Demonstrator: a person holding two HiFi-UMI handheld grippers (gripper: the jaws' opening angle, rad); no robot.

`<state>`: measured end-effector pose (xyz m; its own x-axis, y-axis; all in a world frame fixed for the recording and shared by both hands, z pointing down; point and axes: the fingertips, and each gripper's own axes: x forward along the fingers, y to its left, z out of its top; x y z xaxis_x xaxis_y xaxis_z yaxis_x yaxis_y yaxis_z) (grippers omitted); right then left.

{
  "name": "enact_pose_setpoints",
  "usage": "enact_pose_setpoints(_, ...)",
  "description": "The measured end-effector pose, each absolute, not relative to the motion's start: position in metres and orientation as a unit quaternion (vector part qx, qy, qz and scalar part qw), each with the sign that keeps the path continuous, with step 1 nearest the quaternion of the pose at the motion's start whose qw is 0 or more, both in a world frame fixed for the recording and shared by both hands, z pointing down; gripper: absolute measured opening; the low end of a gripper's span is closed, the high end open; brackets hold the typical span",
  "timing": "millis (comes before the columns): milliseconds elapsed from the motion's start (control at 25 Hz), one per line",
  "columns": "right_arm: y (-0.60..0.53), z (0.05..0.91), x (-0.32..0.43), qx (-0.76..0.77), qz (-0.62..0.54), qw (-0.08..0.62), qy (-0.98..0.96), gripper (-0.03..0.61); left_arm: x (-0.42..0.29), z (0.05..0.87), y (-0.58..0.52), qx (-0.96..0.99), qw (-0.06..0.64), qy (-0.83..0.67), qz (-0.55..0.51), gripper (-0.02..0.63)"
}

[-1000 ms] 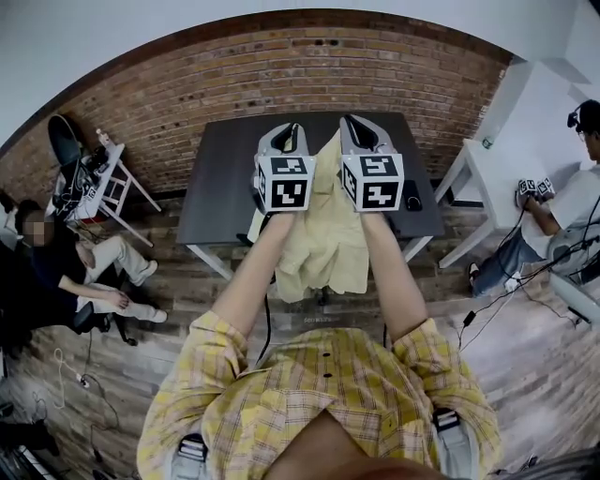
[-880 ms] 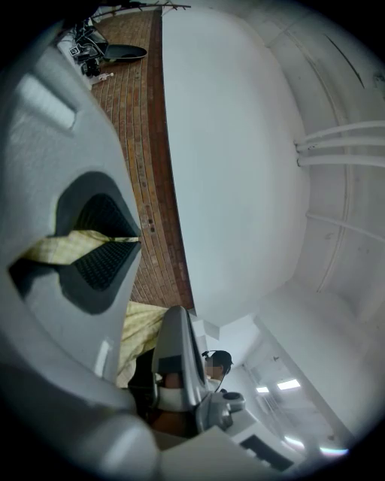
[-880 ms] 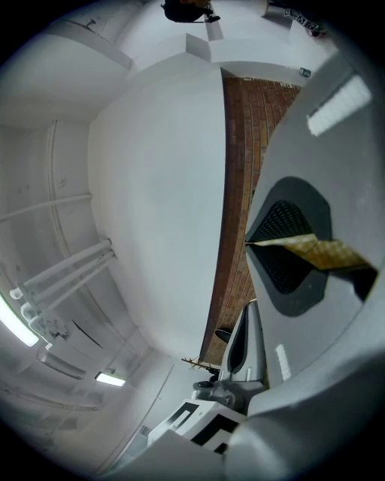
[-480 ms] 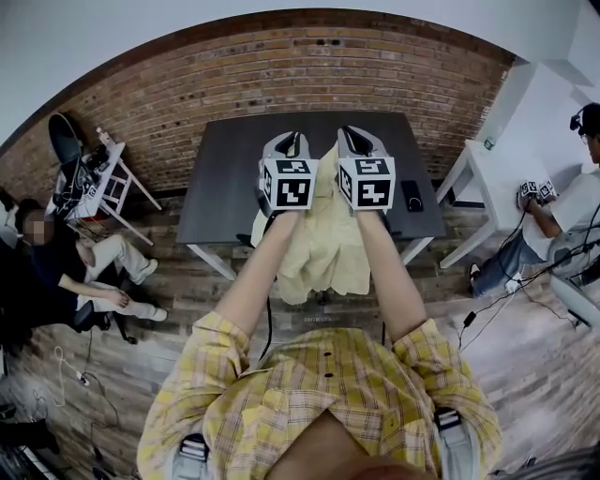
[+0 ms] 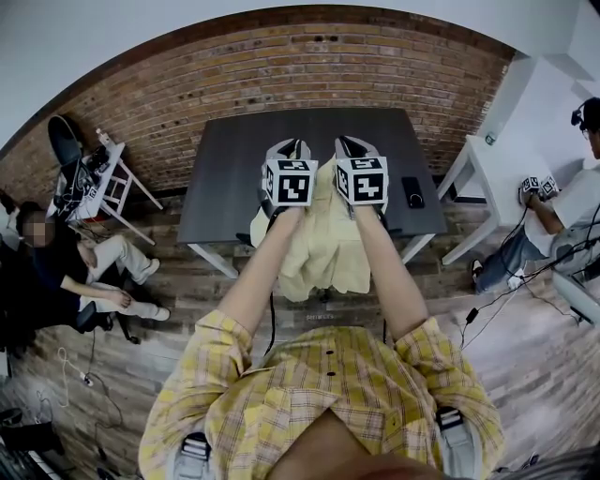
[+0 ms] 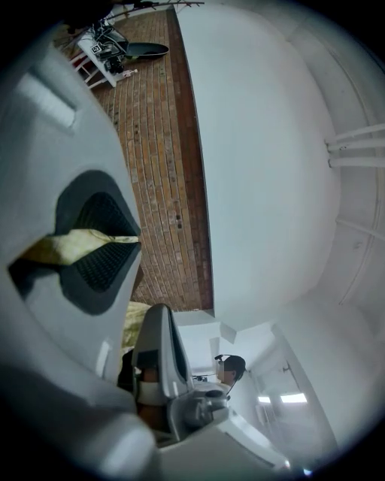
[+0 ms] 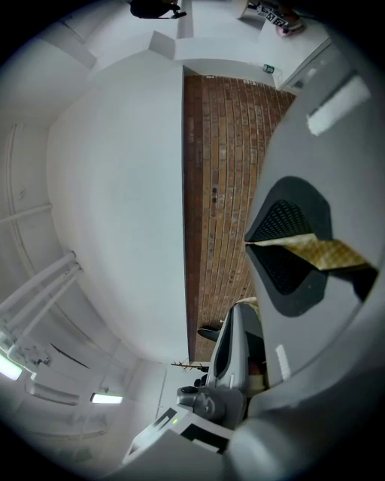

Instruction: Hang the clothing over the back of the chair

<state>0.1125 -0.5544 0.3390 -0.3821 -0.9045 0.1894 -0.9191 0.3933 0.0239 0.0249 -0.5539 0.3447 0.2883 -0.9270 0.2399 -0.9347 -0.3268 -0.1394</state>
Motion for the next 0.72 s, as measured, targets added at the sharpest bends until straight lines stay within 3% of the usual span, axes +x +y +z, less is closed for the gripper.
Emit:
enact_pose_setpoints(280, -0.561, 0.361, 0.111, 0.545, 0.068, 0.105, -0.829, 0.058, 0.024, 0.361, -0.559, 0.804, 0.032, -0.577, 0.14, 0.05)
enact_pose_setpoints(440, -0.562, 0.364, 0.111, 0.547, 0.067, 0.112, -0.827, 0.129, 0.025, 0.364, -0.559, 0.805, 0.042, -0.576, 0.138, 0.131)
enact_pose_setpoints(720, -0.552, 0.348, 0.114, 0.549, 0.047, 0.09, -0.83, 0.138, 0.026, 0.352, -0.551, 0.808, 0.029, -0.576, 0.123, 0.135)
